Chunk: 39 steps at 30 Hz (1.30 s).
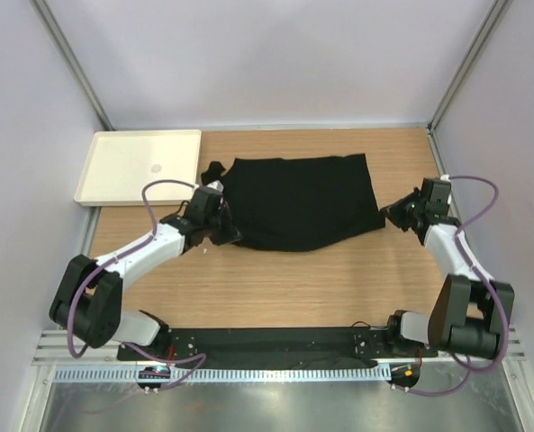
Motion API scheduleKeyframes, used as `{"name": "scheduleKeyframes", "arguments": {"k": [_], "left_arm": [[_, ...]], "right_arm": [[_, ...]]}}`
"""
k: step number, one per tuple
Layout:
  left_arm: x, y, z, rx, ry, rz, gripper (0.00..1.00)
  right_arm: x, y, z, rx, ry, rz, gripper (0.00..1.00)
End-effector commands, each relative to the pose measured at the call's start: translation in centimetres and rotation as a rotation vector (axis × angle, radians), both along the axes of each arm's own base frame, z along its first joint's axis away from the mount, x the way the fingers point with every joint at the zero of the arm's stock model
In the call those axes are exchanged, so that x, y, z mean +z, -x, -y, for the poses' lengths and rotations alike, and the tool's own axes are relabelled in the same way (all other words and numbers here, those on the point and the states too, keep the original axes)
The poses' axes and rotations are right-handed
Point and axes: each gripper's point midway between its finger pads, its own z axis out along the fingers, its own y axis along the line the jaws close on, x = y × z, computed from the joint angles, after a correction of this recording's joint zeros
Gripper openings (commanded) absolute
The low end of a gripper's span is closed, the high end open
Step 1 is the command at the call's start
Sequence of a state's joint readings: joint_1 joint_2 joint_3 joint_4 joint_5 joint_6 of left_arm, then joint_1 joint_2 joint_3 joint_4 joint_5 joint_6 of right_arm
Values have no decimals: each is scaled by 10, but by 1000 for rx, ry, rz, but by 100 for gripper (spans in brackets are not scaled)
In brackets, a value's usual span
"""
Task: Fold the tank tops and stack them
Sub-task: Flatten the tank top out, then fold the tank top
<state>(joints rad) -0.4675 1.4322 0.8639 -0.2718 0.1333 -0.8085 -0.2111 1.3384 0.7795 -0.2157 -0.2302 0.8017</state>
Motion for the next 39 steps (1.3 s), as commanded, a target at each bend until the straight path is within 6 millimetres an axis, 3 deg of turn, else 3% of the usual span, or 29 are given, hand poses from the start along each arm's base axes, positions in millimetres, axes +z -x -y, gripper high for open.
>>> {"name": "scheduleKeyframes", "arguments": {"k": [1, 6, 11, 12, 14, 18, 22, 26, 39], "left_arm": [[12, 11, 10, 10, 16, 101, 0], [-6, 51, 13, -28, -10, 59, 0], [-5, 83, 5, -31, -18, 73, 0], [-11, 93, -1, -33, -33, 57, 0], [-1, 97, -8, -6, -17, 88, 1], [-12, 115, -19, 1, -14, 57, 1], [-16, 116, -21, 8, -18, 50, 2], [-13, 105, -20, 2, -64, 73, 2], [-9, 50, -21, 36, -161, 38, 0]], "right_arm": [[5, 28, 20, -60, 140, 25, 1], [-23, 89, 40, -172, 261, -93, 1], [-7, 128, 45, -256, 303, -46, 1], [-12, 138, 45, -267, 305, -70, 1], [-6, 139, 39, -271, 275, -18, 1], [-26, 148, 39, -307, 251, -66, 1], [-26, 141, 41, -316, 246, -72, 1], [-25, 130, 38, -278, 237, -59, 1], [-28, 81, 32, -140, 230, -58, 1]]}}
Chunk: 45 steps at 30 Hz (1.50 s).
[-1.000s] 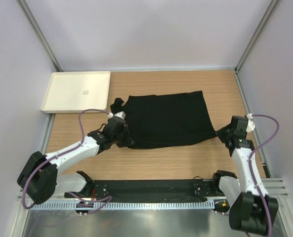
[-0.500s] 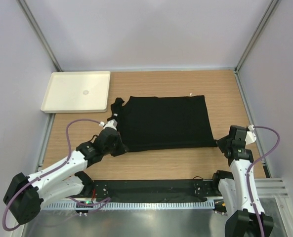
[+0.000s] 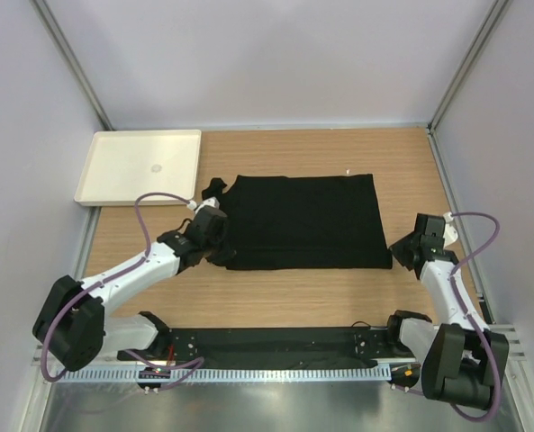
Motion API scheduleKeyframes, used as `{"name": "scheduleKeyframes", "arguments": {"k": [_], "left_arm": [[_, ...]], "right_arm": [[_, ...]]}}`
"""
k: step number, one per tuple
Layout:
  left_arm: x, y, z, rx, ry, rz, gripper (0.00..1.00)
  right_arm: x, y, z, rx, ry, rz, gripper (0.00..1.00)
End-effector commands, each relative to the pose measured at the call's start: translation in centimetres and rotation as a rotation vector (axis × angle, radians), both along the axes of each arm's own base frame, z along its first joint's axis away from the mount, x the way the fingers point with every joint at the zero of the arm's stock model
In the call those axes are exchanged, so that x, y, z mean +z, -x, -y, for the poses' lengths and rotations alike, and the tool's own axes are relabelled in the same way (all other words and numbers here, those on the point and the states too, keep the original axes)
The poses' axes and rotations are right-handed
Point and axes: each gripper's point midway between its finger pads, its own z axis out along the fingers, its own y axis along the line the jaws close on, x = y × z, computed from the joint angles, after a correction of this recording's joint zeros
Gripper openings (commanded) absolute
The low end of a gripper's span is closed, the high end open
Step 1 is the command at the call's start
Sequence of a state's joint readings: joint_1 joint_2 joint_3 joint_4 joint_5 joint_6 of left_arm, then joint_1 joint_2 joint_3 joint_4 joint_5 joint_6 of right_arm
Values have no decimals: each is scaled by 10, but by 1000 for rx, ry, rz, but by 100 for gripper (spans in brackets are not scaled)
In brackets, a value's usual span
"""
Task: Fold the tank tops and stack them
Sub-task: Fold the tank top
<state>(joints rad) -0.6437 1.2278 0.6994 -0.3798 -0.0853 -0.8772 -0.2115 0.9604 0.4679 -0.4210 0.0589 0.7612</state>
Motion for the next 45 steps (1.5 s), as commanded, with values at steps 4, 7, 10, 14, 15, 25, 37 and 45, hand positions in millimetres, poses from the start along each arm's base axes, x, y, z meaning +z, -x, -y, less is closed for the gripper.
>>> {"name": "scheduleKeyframes", "arguments": {"k": [4, 7, 10, 14, 15, 25, 37, 45], "left_arm": [[9, -23, -11, 34, -5, 40, 1], [9, -29, -14, 38, -14, 39, 0], [10, -38, -18, 45, -18, 42, 0], [14, -52, -22, 56, -7, 49, 0], [12, -53, -22, 53, -11, 43, 1], [7, -76, -12, 33, -6, 29, 1], [-18, -91, -4, 5, -52, -33, 1], [-8, -100, -7, 12, -55, -23, 1]], "right_arm": [[25, -44, 3, 50, 10, 112, 1], [28, -52, 8, 45, 24, 121, 1], [30, -61, 9, 51, 22, 117, 1], [32, -76, 9, 61, 20, 111, 1], [33, -78, 9, 64, 24, 108, 1], [29, -103, 12, 34, 50, 57, 1], [27, -119, 17, 13, 96, 18, 1], [34, -129, 16, 11, 124, 14, 1]]}}
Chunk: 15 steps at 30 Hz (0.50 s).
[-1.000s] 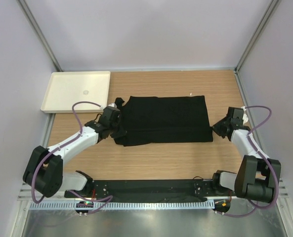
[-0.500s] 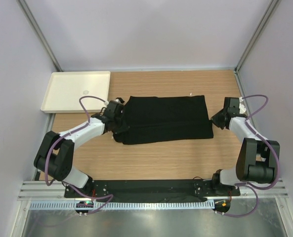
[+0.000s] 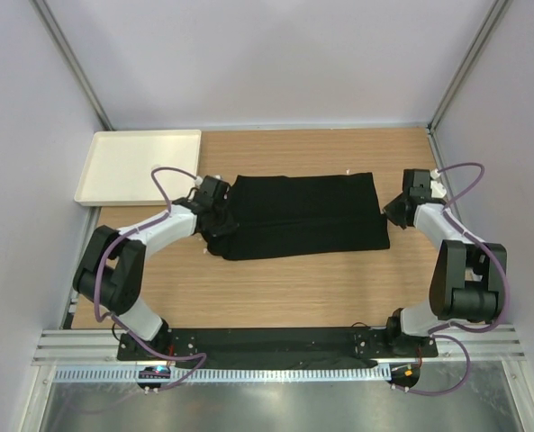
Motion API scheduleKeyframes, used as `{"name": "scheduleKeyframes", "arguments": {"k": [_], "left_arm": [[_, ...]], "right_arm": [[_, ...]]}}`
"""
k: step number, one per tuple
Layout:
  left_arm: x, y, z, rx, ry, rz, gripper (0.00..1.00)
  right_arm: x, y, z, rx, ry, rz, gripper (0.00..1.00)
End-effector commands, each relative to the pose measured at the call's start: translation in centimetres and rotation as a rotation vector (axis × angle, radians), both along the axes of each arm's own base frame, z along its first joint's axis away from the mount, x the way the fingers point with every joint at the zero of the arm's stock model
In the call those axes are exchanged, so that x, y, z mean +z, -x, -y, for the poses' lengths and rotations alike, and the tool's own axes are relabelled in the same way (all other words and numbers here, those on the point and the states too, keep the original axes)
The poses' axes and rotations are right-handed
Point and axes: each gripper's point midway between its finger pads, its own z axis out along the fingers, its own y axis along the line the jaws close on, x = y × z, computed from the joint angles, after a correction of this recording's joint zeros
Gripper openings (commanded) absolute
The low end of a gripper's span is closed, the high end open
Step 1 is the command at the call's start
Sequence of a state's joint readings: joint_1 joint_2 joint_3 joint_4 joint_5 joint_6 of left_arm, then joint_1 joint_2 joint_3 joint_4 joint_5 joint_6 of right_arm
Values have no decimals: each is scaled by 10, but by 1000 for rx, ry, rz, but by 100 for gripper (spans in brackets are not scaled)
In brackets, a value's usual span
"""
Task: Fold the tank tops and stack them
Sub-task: Fold the tank top
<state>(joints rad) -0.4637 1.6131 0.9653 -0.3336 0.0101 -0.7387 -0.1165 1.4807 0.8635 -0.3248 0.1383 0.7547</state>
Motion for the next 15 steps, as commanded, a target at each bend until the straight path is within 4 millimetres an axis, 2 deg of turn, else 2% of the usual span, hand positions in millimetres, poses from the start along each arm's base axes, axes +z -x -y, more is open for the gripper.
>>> {"name": "scheduleKeyframes", "arguments": {"k": [1, 7, 12, 14, 15], "left_arm": [[18, -15, -5, 1, -11, 46, 1], [18, -19, -7, 2, -18, 44, 1], [10, -24, -9, 5, -29, 29, 4], [8, -27, -10, 0, -36, 26, 19], [8, -31, -12, 8, -37, 27, 32]], "right_arm": [[23, -20, 13, -42, 68, 56, 1], [27, -29, 11, -43, 82, 61, 1], [18, -35, 10, -41, 84, 36, 2], [17, -40, 10, -47, 82, 37, 7], [15, -43, 10, -53, 78, 36, 9]]}}
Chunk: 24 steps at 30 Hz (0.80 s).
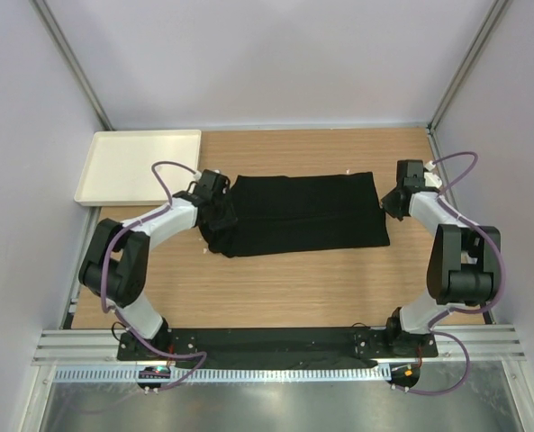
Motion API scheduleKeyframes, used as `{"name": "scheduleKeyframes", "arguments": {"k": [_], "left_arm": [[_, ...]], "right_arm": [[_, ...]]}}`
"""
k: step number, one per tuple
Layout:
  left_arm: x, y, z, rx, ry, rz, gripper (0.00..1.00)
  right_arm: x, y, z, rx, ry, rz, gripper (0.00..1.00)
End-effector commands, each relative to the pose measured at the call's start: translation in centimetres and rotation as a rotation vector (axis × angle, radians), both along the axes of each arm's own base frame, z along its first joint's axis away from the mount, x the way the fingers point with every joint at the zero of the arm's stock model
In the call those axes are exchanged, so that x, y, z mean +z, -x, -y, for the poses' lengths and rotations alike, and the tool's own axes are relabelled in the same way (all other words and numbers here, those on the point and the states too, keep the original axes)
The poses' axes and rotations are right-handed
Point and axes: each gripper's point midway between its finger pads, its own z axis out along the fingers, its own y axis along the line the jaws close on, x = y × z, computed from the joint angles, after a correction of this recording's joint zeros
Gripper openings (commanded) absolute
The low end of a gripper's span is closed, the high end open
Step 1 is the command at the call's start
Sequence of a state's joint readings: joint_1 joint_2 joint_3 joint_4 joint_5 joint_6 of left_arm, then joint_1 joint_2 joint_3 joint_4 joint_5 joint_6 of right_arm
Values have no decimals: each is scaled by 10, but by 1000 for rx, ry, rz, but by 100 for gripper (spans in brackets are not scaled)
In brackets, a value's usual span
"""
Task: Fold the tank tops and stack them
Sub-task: Fold the tank top
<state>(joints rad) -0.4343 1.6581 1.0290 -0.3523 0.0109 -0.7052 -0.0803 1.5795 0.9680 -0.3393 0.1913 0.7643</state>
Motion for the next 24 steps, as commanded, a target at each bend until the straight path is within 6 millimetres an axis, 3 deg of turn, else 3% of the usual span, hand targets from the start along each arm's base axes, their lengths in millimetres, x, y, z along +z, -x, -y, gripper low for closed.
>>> {"name": "scheduleKeyframes", "arguments": {"k": [1, 5, 10, 13, 18, 20, 21, 22, 23, 24], "left_arm": [[5, -15, -9, 14, -24, 21, 36], [11, -27, -15, 31, -19, 40, 46], [45, -43, -18, 41, -2, 110, 57], [60, -52, -22, 39, -30, 136, 61], [70, -66, -42, 87, -60, 144, 62], [68, -70, -51, 113, -81, 136, 62], [68, -71, -53, 116, -86, 134, 62], [66, -70, -53, 114, -91, 125, 62], [65, -70, -54, 117, -92, 120, 62], [66, -69, -54, 118, -89, 119, 61]], "right_arm": [[15, -21, 13, -51, 42, 54, 11], [16, -36, 7, -26, 19, 74, 19], [33, -48, 10, -5, 41, 109, 55], [46, -53, 12, 6, 62, 136, 57], [53, -70, -7, 123, 12, 216, 58], [40, -75, -11, 148, -5, 181, 60], [44, -83, -11, 160, -2, 188, 63], [42, -87, -13, 171, -8, 186, 63], [28, -90, -14, 187, -12, 151, 63], [29, -96, -14, 197, -14, 149, 61]]}}
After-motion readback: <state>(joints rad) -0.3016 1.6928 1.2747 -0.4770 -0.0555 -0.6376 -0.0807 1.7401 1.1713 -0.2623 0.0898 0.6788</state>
